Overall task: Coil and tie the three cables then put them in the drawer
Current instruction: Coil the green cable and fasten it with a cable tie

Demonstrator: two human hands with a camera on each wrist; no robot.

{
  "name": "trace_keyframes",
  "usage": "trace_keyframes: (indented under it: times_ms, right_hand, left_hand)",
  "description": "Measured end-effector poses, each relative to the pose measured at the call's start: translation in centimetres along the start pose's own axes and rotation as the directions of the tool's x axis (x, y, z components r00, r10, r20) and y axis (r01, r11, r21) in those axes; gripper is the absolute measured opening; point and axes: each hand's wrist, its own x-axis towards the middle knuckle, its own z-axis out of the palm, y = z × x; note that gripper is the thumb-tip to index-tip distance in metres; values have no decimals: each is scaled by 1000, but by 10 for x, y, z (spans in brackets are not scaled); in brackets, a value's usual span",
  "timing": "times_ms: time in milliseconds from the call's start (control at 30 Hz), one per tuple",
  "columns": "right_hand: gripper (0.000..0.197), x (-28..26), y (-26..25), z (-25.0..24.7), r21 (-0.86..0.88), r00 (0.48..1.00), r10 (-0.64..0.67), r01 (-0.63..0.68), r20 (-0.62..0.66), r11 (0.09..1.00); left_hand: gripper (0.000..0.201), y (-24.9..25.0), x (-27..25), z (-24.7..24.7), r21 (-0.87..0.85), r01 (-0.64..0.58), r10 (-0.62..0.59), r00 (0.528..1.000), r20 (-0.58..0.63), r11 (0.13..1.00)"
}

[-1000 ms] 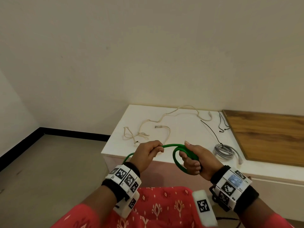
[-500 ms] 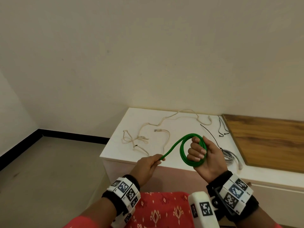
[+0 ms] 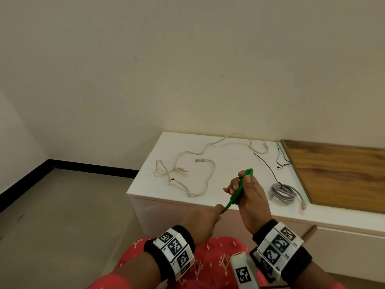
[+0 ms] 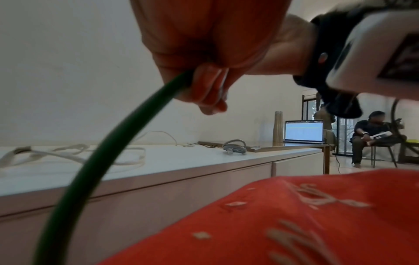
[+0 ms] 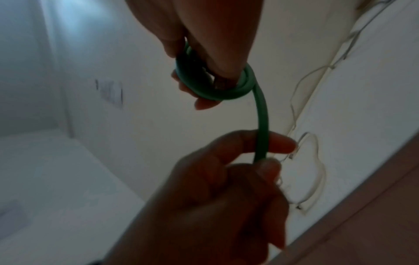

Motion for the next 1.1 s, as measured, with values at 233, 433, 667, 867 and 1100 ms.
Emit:
trace_keyframes:
  times_ms: [233,433,667,867,1100]
  right_hand:
    - [31,-10,13,-3,-594,975,-170,220,140,774]
    - [32,-11,12,-5,-841,974,-146,224,174,493]
    - [30,-5,2,-18,-989,978,155,132,141,67]
    - [19,-5,4,-14,-981,914,380,178,138,-71]
    - [34,-5,-3,-16,-978,851,488,129,195,167]
  left_hand:
    - [29,2,3,10,-108,-9,7,1000,-22,994]
    - [21,7,-3,9,-109,42,-43,999,-1,993]
    - [23,0,-4,-2,43,-57,57,998,5,997]
    - [30,-11,5,-20,331,-85,108,993,-51,940]
    - [33,-20,8,-34,297,-256,309,939,-150,920]
